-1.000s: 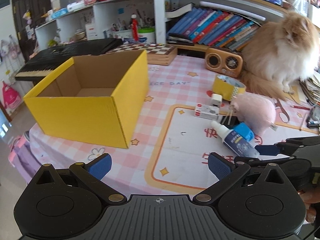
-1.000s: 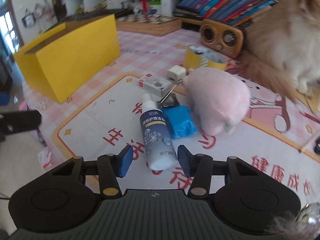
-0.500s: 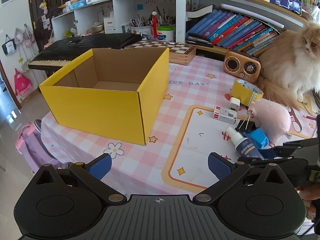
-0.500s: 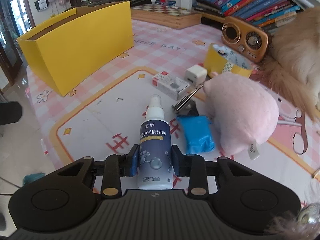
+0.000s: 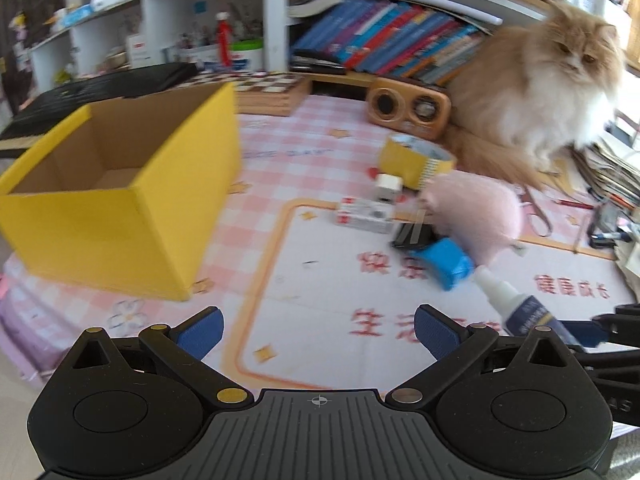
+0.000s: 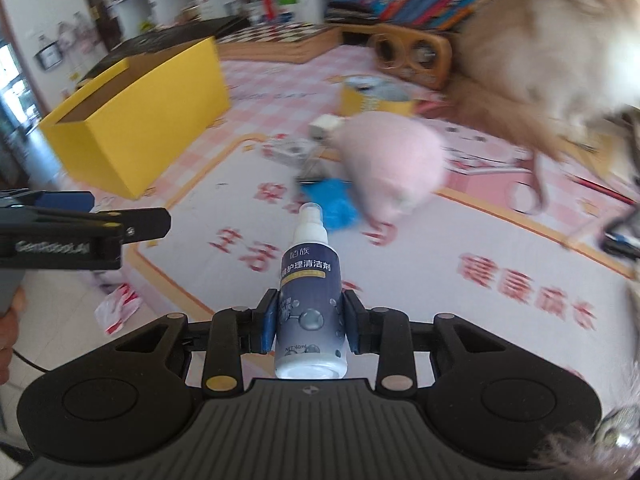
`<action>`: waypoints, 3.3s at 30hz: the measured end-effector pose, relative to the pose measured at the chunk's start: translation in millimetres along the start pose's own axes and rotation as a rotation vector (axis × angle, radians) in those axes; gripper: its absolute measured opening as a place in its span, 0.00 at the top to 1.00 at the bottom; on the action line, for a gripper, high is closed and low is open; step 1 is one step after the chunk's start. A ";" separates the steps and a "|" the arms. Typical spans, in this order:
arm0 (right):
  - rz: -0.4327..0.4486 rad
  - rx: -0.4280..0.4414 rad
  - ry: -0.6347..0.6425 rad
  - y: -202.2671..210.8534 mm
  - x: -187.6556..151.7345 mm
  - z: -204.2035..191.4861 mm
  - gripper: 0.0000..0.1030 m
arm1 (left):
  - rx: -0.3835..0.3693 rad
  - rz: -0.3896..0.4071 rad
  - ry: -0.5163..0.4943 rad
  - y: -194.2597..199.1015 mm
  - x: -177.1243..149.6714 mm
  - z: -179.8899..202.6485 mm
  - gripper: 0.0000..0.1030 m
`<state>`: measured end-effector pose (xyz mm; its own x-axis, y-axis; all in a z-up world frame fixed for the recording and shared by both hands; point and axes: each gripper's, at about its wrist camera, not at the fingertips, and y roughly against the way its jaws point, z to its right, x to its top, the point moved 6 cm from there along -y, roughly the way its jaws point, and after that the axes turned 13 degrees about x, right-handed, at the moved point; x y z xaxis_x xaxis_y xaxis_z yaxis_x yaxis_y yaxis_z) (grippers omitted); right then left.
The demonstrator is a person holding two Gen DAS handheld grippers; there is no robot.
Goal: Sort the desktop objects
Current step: 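Grasp the blue cloth with the left tool while the right tool lifts the bottle, then carry the blue cloth and spray bottle with both tools toward the yellow box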
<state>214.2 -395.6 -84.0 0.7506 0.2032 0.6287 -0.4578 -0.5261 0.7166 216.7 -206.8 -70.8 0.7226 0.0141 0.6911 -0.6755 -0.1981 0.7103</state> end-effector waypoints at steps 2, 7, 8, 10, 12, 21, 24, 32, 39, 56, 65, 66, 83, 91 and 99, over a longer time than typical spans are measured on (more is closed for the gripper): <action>0.020 -0.036 -0.026 10.1 -4.2 9.4 0.70 | -0.031 0.007 -0.023 -4.8 2.6 14.1 0.03; 0.063 -0.089 -0.094 24.8 -11.1 28.6 0.70 | -0.081 0.017 -0.068 -16.7 7.1 44.4 0.11; 0.068 -0.096 -0.105 26.3 -11.8 30.9 0.70 | -0.093 0.021 -0.074 -18.7 8.6 50.3 0.13; 0.077 -0.107 -0.118 28.2 -12.7 33.2 0.70 | -0.109 0.034 -0.086 -22.4 11.5 60.4 0.17; 0.083 -0.113 -0.128 29.0 -12.6 35.7 0.70 | -0.128 0.040 -0.094 -27.7 15.7 72.1 0.21; 0.084 -0.132 -0.151 33.5 -13.7 46.8 0.70 | -0.158 -0.026 -0.093 -64.2 20.6 117.0 0.37; 0.082 -0.141 -0.160 34.9 -14.7 49.2 0.70 | -0.114 -0.034 -0.083 -71.8 19.7 120.5 0.37; 0.081 -0.153 -0.166 36.4 -18.0 49.5 0.70 | -0.080 -0.022 -0.101 -76.7 20.1 118.3 0.61; 0.084 -0.130 -0.159 30.4 -14.4 39.1 0.70 | -0.123 -0.032 -0.092 -61.7 15.3 92.5 0.70; 0.111 -0.121 -0.119 19.0 -7.3 -31.5 0.70 | -0.246 0.072 -0.124 14.5 -18.9 7.5 0.72; 0.118 -0.104 -0.115 5.5 -8.4 -99.6 0.70 | -0.257 0.094 -0.110 36.2 -29.8 -66.2 0.72; 0.118 -0.097 -0.122 3.1 -7.8 -107.3 0.70 | -0.256 0.096 -0.108 38.2 -31.0 -74.8 0.72; 0.057 -0.003 -0.084 -47.4 -31.3 -263.4 0.70 | -0.208 0.089 -0.052 61.1 -73.9 -217.7 0.72; 0.039 0.018 -0.038 -57.3 -37.4 -307.1 0.70 | -0.182 0.084 -0.011 70.8 -92.9 -260.8 0.72; 0.032 0.030 -0.003 -60.7 -38.1 -330.0 0.70 | -0.165 0.097 0.029 77.1 -101.6 -283.6 0.72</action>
<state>56.2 -98.9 -51.8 0.7374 0.1830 0.6502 -0.4674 -0.5568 0.6867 49.6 54.5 -48.3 0.6500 0.0315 0.7593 -0.7584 -0.0364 0.6508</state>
